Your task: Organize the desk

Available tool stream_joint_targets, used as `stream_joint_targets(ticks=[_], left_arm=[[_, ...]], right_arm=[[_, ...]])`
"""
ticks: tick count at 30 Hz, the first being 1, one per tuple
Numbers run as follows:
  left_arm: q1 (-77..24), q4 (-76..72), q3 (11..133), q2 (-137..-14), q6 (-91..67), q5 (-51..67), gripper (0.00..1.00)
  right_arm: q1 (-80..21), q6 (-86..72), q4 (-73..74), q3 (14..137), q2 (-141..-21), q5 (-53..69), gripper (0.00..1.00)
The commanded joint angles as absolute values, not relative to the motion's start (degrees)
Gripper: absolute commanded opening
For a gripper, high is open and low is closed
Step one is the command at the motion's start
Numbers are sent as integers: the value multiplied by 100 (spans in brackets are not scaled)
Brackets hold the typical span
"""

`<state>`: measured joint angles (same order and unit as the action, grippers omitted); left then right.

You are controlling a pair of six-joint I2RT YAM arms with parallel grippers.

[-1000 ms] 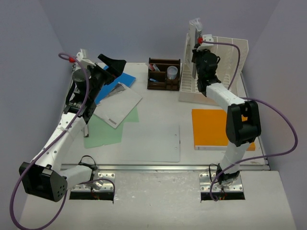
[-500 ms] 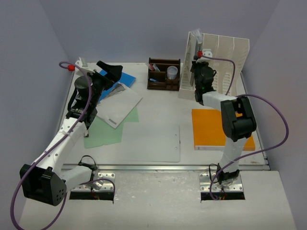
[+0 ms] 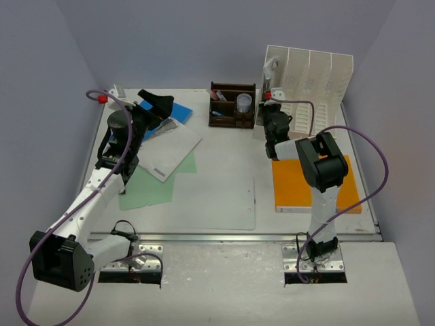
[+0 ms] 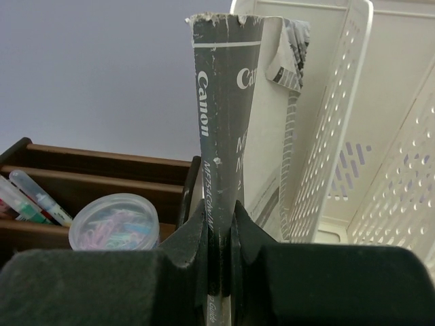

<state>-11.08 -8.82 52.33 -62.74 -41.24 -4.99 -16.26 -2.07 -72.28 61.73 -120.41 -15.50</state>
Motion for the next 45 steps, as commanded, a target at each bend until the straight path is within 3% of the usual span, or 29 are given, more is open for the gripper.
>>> stream_joint_targets(ticks=[1,3,6,7,9,13,17,20,23,29,31,37,45], left_arm=[[-1011,-1204,5166,-6163,-4045,-555,100],[-1011,-1203,5145,-6169,-4050,-562,100],[-1010,-1157,5080,-6160,-3960,-532,100],[-1004,-1108,5074,-6148,-3737,-471,100],[-1002,-1030,5099,-6151,-3264,-358,100],[-1002,-427,5366,-6353,-1706,137,100],[-1002,1047,6067,-7094,-392,34,100],[-989,1740,6355,-7635,218,-445,100],[-773,2056,6520,-8124,753,278,99],[-134,2889,7622,-9510,1829,2450,95],[-25,3402,8396,-10110,2127,2609,93],[483,4340,9936,-11649,3042,2976,87],[563,5062,10524,-12705,4032,3171,84]], right_arm=[[-1897,189,-9026,6454,-12205,-2059,0],[-2007,246,-9092,6485,-12269,-2069,2],[-2048,269,-9157,6447,-12341,-1965,16],[-2048,355,-9280,6379,-12366,-1897,29],[-2040,435,-9404,6210,-12345,-1747,42],[-2011,572,-9601,5725,-12033,-1306,56],[-2004,820,-9632,5103,-11447,-859,64],[-1995,1206,-9446,4731,-10929,-545,67],[-1913,1197,-8531,4495,-10200,-419,69],[-1626,367,-4819,4907,-8755,-37,70],[-1496,-19,-3133,5359,-8521,381,72],[-995,-1232,135,6589,-8372,1698,72],[-956,-1526,743,6585,-8200,2139,71]])
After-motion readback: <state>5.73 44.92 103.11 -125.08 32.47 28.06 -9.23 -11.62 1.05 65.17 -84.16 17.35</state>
